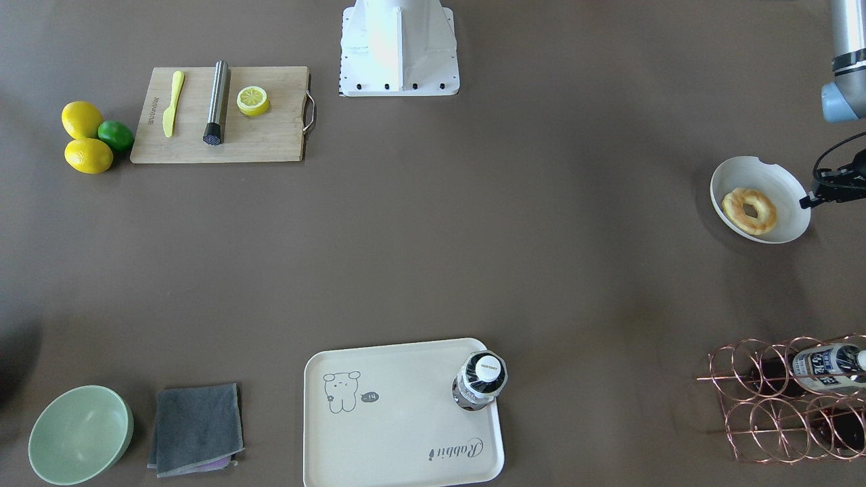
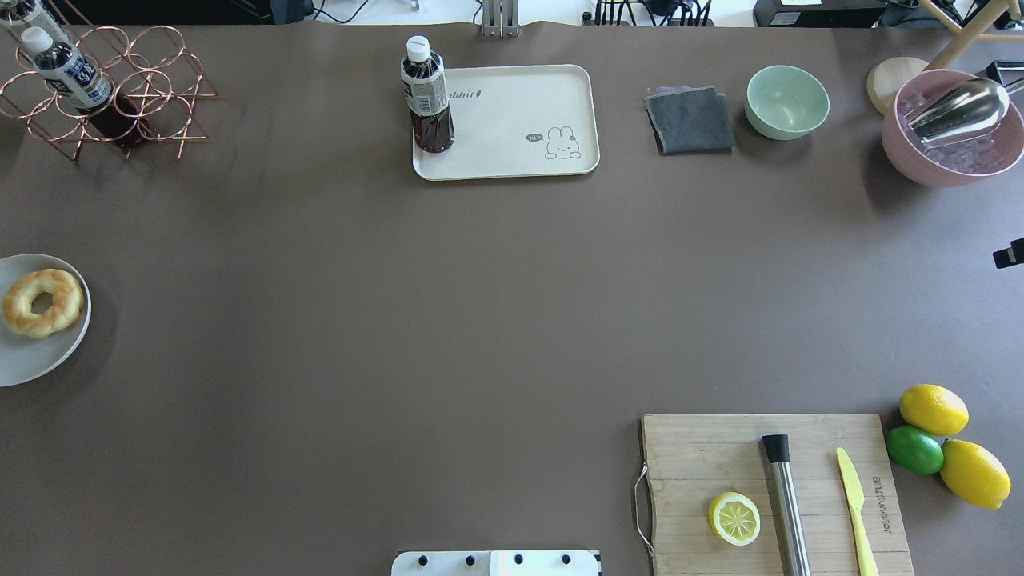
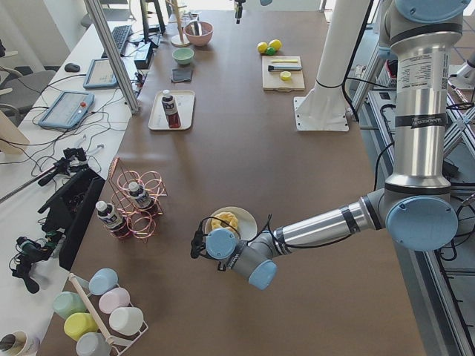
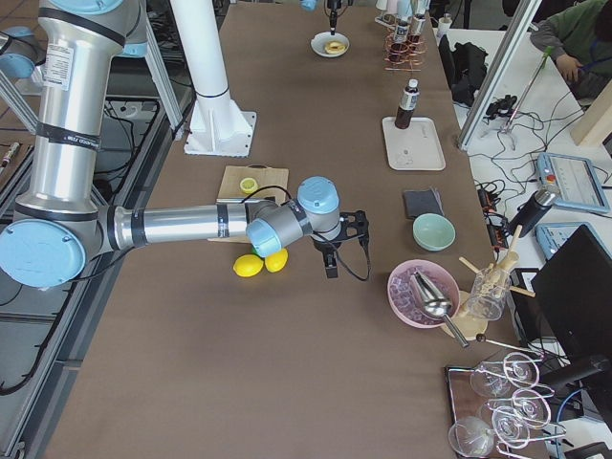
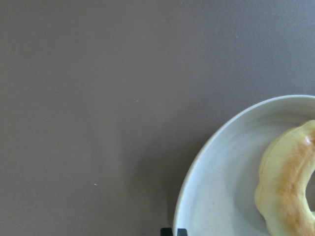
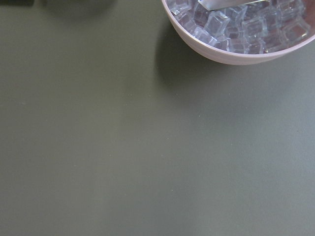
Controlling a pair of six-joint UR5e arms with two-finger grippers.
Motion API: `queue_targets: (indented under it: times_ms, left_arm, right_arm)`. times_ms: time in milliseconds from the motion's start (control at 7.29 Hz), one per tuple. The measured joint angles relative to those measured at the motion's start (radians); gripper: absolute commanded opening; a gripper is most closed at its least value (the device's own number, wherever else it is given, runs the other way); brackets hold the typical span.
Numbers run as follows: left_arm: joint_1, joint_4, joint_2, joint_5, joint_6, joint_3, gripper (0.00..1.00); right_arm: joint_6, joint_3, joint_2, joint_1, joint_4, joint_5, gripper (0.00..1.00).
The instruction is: Place donut on tray
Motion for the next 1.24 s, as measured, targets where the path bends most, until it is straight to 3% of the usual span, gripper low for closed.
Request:
queue_targets:
  times_ms: [549, 961, 1235]
  left_arm:
    - [0.032, -0.004, -0.015, -0.018, -0.367, -0.214, 0.0]
    - [0.139, -0.004, -0.032, -0.002, -0.651, -0.403, 0.0]
    - [0.234, -0.004, -0.065, 0.099, -0.796, -0.48, 0.0]
  right_arm:
    - [0.097, 0.032, 0.041, -0.017, -0.002, 0.057, 0.99]
    - [0.357, 0.032, 0.194, -0.153, -0.003, 0.051, 1.0]
    - [0.563, 0.035, 0.313, -0.291, -0.003, -0.01, 1.0]
